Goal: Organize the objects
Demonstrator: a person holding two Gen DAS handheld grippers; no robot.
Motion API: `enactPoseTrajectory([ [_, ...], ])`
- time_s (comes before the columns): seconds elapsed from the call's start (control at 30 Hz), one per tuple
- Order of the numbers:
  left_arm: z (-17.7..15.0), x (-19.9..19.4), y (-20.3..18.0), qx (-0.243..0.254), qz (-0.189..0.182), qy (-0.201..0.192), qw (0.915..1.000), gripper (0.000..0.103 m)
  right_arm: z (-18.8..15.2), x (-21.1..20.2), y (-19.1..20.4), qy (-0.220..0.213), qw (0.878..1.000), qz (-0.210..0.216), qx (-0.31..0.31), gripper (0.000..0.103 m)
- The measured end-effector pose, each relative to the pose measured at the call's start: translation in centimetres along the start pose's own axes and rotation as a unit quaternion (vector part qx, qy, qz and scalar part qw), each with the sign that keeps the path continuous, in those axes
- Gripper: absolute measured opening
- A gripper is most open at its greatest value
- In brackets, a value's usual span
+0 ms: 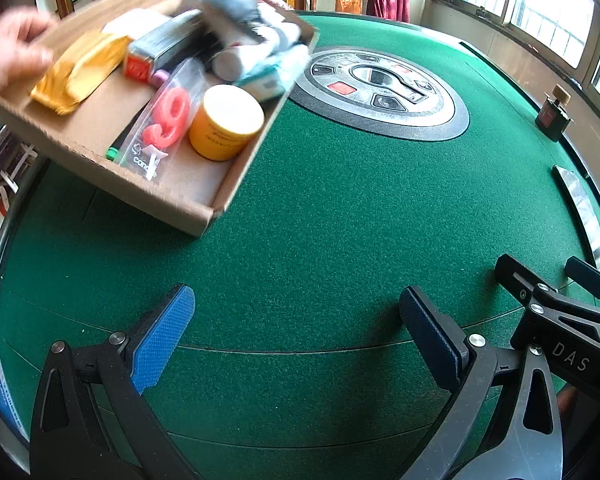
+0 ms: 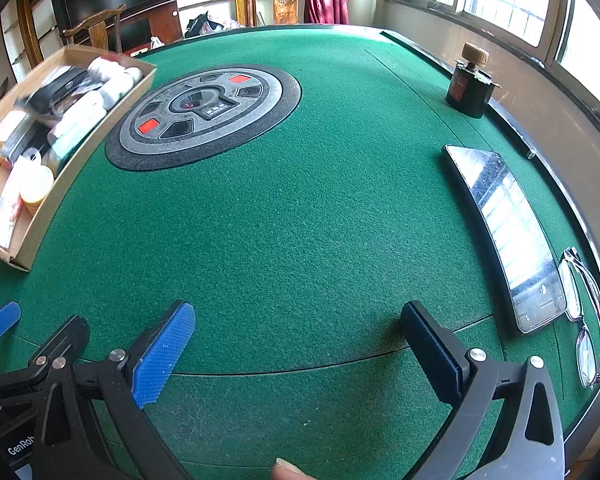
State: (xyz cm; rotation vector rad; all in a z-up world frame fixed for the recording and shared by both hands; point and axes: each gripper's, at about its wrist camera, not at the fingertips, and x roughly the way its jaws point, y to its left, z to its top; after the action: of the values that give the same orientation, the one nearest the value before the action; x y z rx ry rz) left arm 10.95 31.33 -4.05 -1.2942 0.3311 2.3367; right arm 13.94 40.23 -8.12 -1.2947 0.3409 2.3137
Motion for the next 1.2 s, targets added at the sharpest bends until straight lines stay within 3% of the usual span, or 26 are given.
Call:
enactPoseTrajectory([
  [1.17,-1.0,-1.1,2.4,0.005,-0.003,0.001,1.0,0.103,0.0,0.1,-0.1,0.0,1.0,0.0,0.0,0.103],
  [1.2,-1.3,-1.2,4.4,0.007,-0.005,0.001,1.0,0.103,0.0,0.1,-0.1,0.0,1.0,0.0,0.0,0.103],
])
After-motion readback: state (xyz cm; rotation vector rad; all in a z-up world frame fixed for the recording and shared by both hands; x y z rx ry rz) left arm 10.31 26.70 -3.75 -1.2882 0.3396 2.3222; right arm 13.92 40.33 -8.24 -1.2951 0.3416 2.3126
